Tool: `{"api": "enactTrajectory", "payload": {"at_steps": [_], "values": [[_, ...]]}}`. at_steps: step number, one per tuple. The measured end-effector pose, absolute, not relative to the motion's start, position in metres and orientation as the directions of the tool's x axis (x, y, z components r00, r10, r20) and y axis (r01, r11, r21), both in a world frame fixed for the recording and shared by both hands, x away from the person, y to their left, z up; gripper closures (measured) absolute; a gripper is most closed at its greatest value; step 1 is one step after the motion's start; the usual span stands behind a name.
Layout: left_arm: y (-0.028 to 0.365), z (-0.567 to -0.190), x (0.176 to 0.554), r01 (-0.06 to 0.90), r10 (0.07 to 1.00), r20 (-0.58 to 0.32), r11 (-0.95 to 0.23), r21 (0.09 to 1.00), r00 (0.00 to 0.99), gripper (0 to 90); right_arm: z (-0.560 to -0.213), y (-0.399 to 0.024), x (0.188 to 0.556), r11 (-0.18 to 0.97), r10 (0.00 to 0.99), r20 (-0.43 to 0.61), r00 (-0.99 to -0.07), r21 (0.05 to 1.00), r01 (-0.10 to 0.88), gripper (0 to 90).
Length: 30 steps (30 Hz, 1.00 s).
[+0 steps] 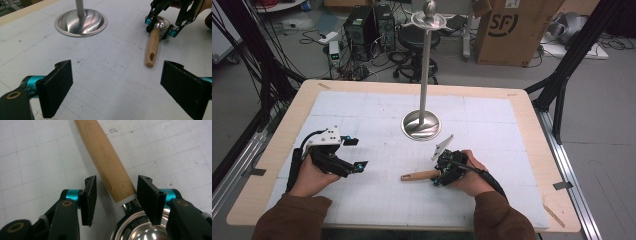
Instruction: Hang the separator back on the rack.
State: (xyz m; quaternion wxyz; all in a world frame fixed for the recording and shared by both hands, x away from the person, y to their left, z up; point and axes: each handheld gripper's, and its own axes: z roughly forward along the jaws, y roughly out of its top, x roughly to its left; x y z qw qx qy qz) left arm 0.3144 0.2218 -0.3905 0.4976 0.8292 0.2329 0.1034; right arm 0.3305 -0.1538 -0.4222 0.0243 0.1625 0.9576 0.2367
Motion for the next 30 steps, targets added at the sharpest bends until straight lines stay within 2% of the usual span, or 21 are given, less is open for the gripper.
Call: {"api": "enactTrajectory", "payload": {"at_steps": [9, 23, 26, 30], "values": [[0.2209, -0.3904, 0.3137, 0.280, 0.478, -0.068, -0.389, 0.877, 0.876, 11.5, -0.4193, -0.1557, 0.3321, 0.828, 0.344, 0.038, -0.938, 0.460, 0.322, 60.9], [0.2205, -0.3909, 0.3137, 0.282, 0.475, -0.069, -0.393, 0.875, 0.877, 11.8, -0.4154, -0.1545, 0.3359, 0.830, 0.377, 0.026, -0.926, 0.434, 0.350, 66.2], [0.2202, -0.3910, 0.3137, 0.280, 0.471, -0.069, -0.395, 0.875, 0.880, 11.8, -0.4153, -0.1553, 0.3372, 0.823, 0.397, 0.027, -0.917, 0.432, 0.369, 65.2], [0.2202, -0.3910, 0.3136, 0.280, 0.470, -0.070, -0.395, 0.875, 0.880, 11.9, -0.4136, -0.1554, 0.3381, 0.815, 0.418, 0.008, -0.908, 0.437, 0.380, 58.8]]}}
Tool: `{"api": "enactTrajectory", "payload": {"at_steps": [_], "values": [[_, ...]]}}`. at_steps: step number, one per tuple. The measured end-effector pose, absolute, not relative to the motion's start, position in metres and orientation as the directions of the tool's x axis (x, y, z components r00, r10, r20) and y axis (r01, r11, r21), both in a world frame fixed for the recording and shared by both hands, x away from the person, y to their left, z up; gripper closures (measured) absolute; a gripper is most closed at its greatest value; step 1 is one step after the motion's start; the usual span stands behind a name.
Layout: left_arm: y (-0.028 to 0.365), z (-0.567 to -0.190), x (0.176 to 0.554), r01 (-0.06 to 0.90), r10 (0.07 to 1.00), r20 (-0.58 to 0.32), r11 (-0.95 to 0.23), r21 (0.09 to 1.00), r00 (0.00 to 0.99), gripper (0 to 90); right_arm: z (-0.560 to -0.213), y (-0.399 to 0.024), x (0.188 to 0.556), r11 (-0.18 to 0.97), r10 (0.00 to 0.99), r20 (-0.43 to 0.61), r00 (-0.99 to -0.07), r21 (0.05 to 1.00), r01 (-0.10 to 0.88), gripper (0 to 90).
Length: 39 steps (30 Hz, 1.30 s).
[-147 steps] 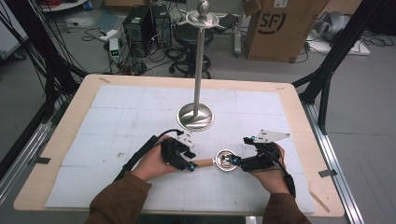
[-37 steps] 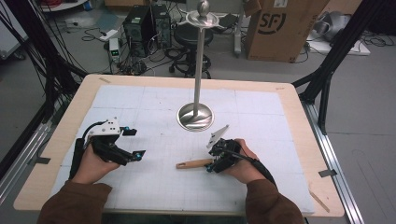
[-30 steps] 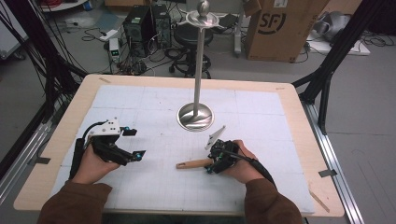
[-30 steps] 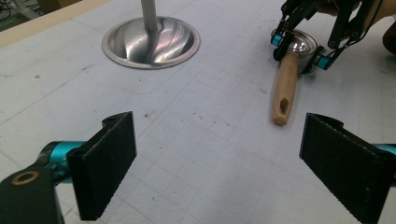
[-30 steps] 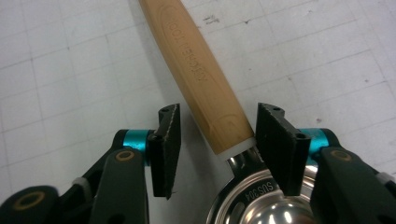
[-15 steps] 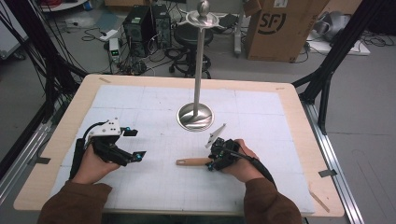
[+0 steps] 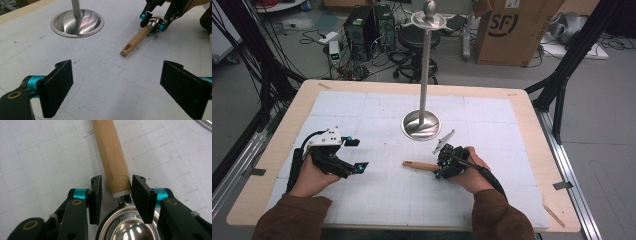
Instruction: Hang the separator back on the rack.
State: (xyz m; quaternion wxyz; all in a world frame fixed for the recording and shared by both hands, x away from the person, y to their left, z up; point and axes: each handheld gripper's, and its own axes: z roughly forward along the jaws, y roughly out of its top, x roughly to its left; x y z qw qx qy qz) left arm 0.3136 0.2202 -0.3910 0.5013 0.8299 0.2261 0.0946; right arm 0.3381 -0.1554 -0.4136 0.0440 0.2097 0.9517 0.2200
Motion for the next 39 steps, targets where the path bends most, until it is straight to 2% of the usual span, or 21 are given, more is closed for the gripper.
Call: {"api": "enactTrajectory", "payload": {"at_steps": [18, 20, 22, 26, 31, 34, 36, 39], "values": [[0.219, -0.392, 0.314, 0.282, 0.471, -0.069, -0.400, 0.872, 0.879, 12.0, -0.417, -0.147, 0.344, 0.857, 0.385, -0.011, -0.923, 0.376, 0.353, 57.7], [0.219, -0.392, 0.314, 0.283, 0.472, -0.069, -0.399, 0.872, 0.879, 12.0, -0.417, -0.145, 0.345, 0.862, 0.385, -0.007, -0.923, 0.358, 0.357, 58.9], [0.219, -0.392, 0.314, 0.281, 0.471, -0.066, -0.403, 0.871, 0.880, 12.0, -0.415, -0.142, 0.345, 0.878, 0.364, -0.006, -0.932, 0.337, 0.340, 64.9], [0.220, -0.391, 0.314, 0.280, 0.473, -0.068, -0.395, 0.875, 0.879, 12.0, -0.412, -0.134, 0.345, 0.907, 0.335, -0.029, -0.942, 0.280, 0.314, 65.8], [0.220, -0.391, 0.314, 0.276, 0.467, -0.064, -0.400, 0.874, 0.882, 12.1, -0.413, -0.135, 0.347, 0.907, 0.332, -0.026, -0.943, 0.283, 0.312, 66.4], [0.220, -0.391, 0.313, 0.277, 0.469, -0.064, -0.400, 0.874, 0.881, 12.1, -0.413, -0.135, 0.347, 0.904, 0.336, -0.018, -0.942, 0.288, 0.317, 64.6], [0.220, -0.391, 0.313, 0.277, 0.470, -0.064, -0.400, 0.874, 0.880, 12.1, -0.414, -0.136, 0.348, 0.903, 0.340, -0.036, -0.940, 0.293, 0.315, 55.7], [0.220, -0.391, 0.313, 0.280, 0.473, -0.065, -0.401, 0.872, 0.879, 12.1, -0.414, -0.136, 0.350, 0.902, 0.350, -0.024, -0.937, 0.278, 0.330, 55.0]]}}
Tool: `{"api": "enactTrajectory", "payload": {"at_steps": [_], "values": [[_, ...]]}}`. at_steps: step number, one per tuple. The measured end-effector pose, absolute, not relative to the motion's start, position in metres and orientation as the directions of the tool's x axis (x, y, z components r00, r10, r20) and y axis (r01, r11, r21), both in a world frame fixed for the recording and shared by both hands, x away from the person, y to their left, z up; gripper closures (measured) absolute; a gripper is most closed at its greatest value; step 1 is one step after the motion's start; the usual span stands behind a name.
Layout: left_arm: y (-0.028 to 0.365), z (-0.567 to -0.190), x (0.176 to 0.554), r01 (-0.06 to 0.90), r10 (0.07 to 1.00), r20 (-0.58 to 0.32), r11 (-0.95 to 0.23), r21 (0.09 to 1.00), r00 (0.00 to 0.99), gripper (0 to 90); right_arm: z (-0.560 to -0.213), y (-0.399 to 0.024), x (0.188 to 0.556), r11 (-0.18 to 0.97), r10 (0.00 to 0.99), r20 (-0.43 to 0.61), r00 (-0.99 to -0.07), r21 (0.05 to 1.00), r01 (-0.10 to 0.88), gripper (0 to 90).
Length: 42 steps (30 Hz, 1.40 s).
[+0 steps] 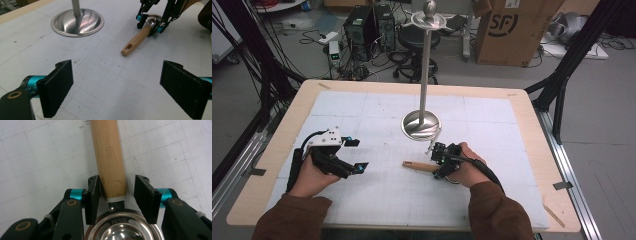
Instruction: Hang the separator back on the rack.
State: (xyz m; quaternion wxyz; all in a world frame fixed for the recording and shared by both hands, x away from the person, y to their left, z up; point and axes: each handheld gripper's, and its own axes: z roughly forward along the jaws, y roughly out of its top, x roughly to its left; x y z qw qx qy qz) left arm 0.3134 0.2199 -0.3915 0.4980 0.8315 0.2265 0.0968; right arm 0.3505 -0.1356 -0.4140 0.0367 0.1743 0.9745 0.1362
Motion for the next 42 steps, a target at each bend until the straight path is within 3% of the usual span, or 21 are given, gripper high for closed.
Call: {"api": "enactTrajectory", "payload": {"at_steps": [7, 10, 20, 42], "values": [[0.220, -0.392, 0.313, 0.281, 0.470, -0.064, -0.407, 0.869, 0.880, 12.1, -0.413, -0.130, 0.356, 0.910, 0.348, 0.015, -0.937, 0.233, 0.342, 58.1], [0.220, -0.393, 0.313, 0.283, 0.472, -0.063, -0.411, 0.866, 0.879, 12.1, -0.412, -0.134, 0.359, 0.908, 0.348, 0.033, -0.937, 0.238, 0.346, 66.7], [0.221, -0.393, 0.311, 0.284, 0.475, -0.062, -0.413, 0.865, 0.878, 12.1, -0.410, -0.133, 0.356, 0.912, 0.340, 0.022, -0.940, 0.237, 0.336, 68.7], [0.222, -0.393, 0.311, 0.282, 0.474, -0.061, -0.412, 0.866, 0.878, 12.1, -0.364, -0.160, 0.346, 0.731, 0.418, 0.017, -0.908, 0.587, 0.348, 68.8]]}}
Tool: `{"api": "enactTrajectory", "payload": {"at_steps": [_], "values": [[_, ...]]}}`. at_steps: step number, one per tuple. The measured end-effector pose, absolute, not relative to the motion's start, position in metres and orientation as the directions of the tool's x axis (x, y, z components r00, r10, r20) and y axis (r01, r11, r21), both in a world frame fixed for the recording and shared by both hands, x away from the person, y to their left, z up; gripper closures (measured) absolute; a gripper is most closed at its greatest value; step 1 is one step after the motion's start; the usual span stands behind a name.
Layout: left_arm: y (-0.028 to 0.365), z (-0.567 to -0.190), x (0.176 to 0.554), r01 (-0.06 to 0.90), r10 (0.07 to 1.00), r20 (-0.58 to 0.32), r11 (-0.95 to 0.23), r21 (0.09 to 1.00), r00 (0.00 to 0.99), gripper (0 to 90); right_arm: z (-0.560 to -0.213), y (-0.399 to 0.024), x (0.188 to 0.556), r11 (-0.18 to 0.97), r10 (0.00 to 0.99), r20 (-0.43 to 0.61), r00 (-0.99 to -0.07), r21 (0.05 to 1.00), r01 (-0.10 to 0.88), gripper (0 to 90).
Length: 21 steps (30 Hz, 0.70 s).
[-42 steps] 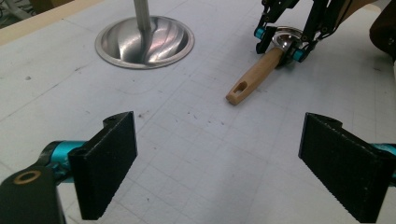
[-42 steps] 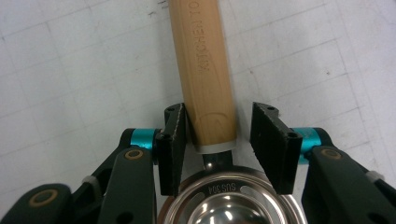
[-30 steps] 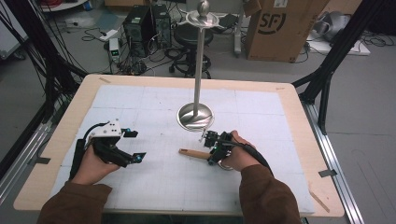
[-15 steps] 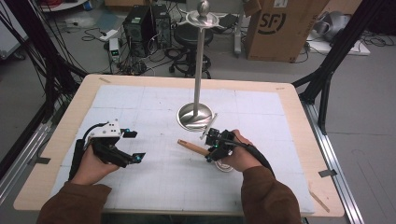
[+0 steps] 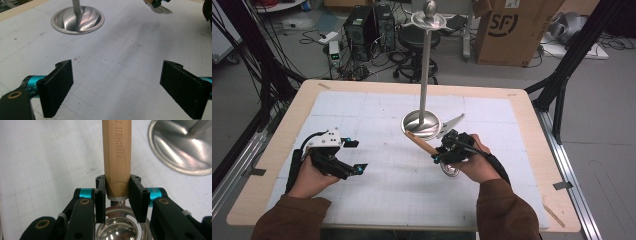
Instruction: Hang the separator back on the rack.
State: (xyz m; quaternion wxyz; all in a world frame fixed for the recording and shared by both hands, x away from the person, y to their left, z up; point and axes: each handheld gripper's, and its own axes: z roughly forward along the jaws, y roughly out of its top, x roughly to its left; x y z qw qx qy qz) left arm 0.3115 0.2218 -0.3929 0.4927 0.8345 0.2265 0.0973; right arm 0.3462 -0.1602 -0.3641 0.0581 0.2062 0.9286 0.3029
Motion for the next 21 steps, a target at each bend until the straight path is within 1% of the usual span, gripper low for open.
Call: {"api": "enactTrajectory", "payload": {"at_steps": [9, 13, 21], "values": [[0.222, -0.392, 0.311, 0.280, 0.474, -0.059, -0.412, 0.867, 0.879, 12.1, -0.346, -0.174, 0.343, 0.641, 0.447, 0.001, -0.895, 0.697, 0.321, 68.8], [0.221, -0.393, 0.311, 0.283, 0.473, -0.062, -0.412, 0.866, 0.879, 12.1, -0.338, -0.179, 0.343, 0.609, 0.460, 0.007, -0.888, 0.725, 0.321, 68.8], [0.222, -0.393, 0.311, 0.281, 0.474, -0.061, -0.410, 0.868, 0.879, 12.1, -0.320, -0.182, 0.344, 0.565, 0.479, -0.030, -0.877, 0.775, 0.282, 68.8]]}}
